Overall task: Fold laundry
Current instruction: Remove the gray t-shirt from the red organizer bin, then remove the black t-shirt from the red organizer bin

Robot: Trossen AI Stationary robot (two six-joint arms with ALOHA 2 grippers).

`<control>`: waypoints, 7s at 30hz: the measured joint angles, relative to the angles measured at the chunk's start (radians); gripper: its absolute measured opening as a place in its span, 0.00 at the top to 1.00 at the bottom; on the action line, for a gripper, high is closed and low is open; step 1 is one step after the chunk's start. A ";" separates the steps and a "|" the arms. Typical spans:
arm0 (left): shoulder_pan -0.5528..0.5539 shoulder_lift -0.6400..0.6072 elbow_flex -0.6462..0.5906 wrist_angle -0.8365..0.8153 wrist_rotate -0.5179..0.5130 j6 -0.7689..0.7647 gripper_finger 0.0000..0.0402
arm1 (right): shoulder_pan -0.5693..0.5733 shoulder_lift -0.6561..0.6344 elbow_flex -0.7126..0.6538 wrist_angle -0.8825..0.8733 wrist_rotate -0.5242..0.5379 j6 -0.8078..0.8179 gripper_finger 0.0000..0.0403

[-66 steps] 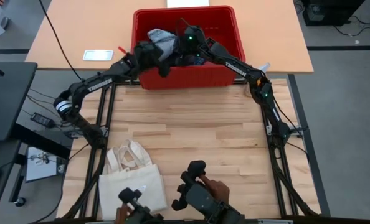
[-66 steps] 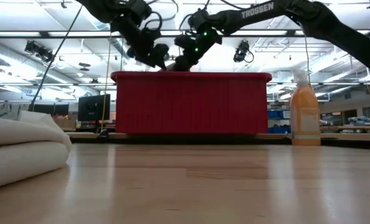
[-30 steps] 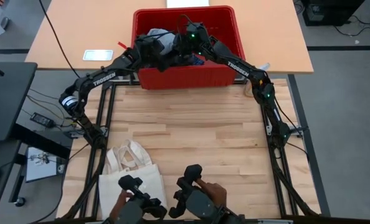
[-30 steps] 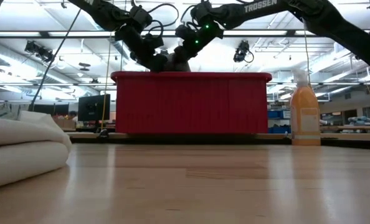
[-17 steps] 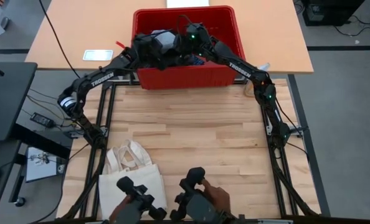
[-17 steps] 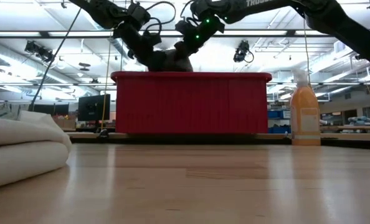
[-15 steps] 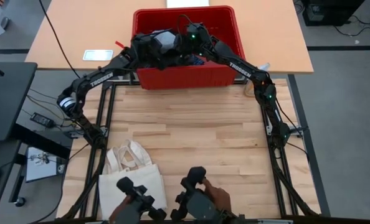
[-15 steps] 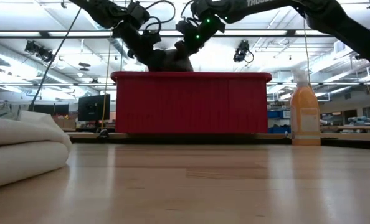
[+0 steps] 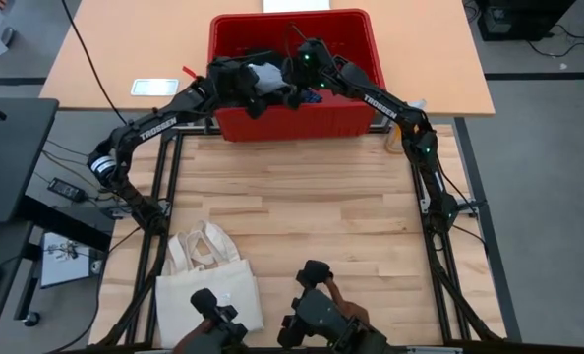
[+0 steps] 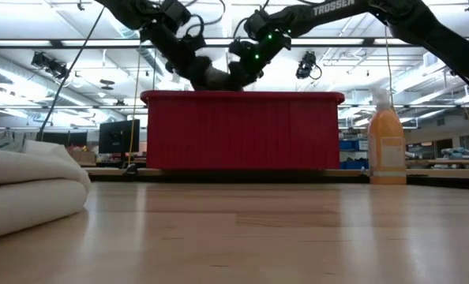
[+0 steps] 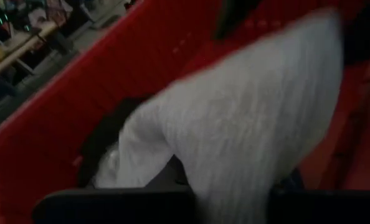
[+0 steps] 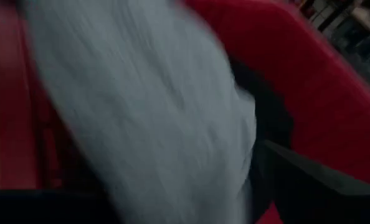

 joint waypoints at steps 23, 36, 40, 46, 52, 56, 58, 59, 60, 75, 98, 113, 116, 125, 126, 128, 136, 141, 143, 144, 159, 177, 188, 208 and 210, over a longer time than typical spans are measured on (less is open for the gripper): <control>-0.020 -0.083 0.001 -0.118 0.174 -0.042 0.96 | -0.001 -0.017 0.001 -0.063 -0.197 -0.059 0.52; -0.061 -0.118 0.135 -0.288 0.211 -0.068 0.96 | 0.031 -0.149 0.001 -0.178 -0.156 -0.100 0.88; -0.099 -0.102 0.200 -0.390 0.219 -0.074 0.96 | 0.055 -0.179 0.001 -0.253 -0.145 -0.106 0.80; -0.197 -0.103 0.249 -0.470 0.222 -0.170 0.96 | 0.119 -0.238 0.001 -0.424 -0.102 -0.106 0.79; -0.332 -0.103 0.247 -0.507 0.221 -0.225 0.96 | 0.191 -0.302 0.000 -0.543 -0.091 -0.033 0.82; -0.391 -0.095 0.247 -0.581 0.169 -0.239 0.95 | 0.231 -0.319 0.001 -0.607 -0.095 0.041 0.82; -0.415 -0.087 0.247 -0.604 0.162 -0.248 0.95 | 0.253 -0.312 0.000 -0.658 -0.104 0.083 0.82; -0.428 -0.082 0.244 -0.623 0.162 -0.254 0.95 | 0.264 -0.311 0.000 -0.693 -0.118 0.106 0.82; -0.445 -0.076 0.244 -0.635 0.162 -0.269 0.95 | 0.277 -0.308 -0.002 -0.725 -0.131 0.126 0.82; -0.657 0.028 0.244 -0.817 0.120 -0.319 0.94 | 0.515 -0.276 -0.089 -0.859 0.034 0.383 0.82; -0.668 -0.033 -0.173 -0.361 -0.019 -0.240 0.94 | 0.550 -0.487 -0.705 -0.437 0.176 0.345 0.82; -0.581 -0.002 -0.151 -0.335 -0.091 -0.193 0.94 | 0.457 -0.490 -0.796 -0.357 0.102 0.370 0.82; -0.609 0.009 -0.151 -0.335 -0.063 -0.254 0.93 | 0.474 -0.490 -0.830 -0.366 0.068 0.402 0.80; -0.698 0.031 -0.150 -0.376 -0.055 -0.321 0.89 | 0.543 -0.490 -0.848 -0.359 0.125 0.407 0.78; -0.705 0.035 -0.150 -0.391 -0.055 -0.331 0.89 | 0.547 -0.490 -0.848 -0.353 0.141 0.396 0.78; -0.717 0.042 -0.151 -0.403 -0.055 -0.369 0.89 | 0.553 -0.490 -0.848 -0.343 0.160 0.372 0.77; -0.799 0.040 -0.151 -0.419 -0.035 -0.498 0.69 | 0.559 -0.490 -0.848 -0.336 0.044 0.315 0.55; -0.856 0.039 -0.151 -0.408 0.095 -0.573 0.49 | 0.585 -0.490 -0.848 -0.406 0.009 0.316 0.35; -0.872 0.039 -0.151 -0.406 0.146 -0.614 0.42 | 0.593 -0.490 -0.848 -0.452 0.007 0.316 0.29; -0.877 0.038 -0.151 -0.407 0.167 -0.631 0.39 | 0.598 -0.490 -0.848 -0.476 0.006 0.322 0.26; -0.934 0.018 -0.346 0.017 0.061 -0.823 0.35 | 0.684 -0.681 -1.082 -0.213 0.003 0.653 0.24; -0.938 0.005 -0.548 0.502 -0.063 -1.038 0.51 | 0.697 -0.819 -1.368 0.180 0.021 0.917 0.36; -0.842 -0.079 -0.448 0.508 -0.063 -0.926 0.54 | 0.594 -0.826 -1.138 0.110 0.062 0.709 0.38; -0.488 -0.189 -0.451 0.497 0.297 -1.142 0.54 | 0.452 -0.818 -1.062 0.172 -0.147 0.918 0.39; -0.458 -0.201 -0.453 0.490 0.300 -1.159 0.54 | 0.441 -0.818 -1.029 0.171 -0.122 0.914 0.39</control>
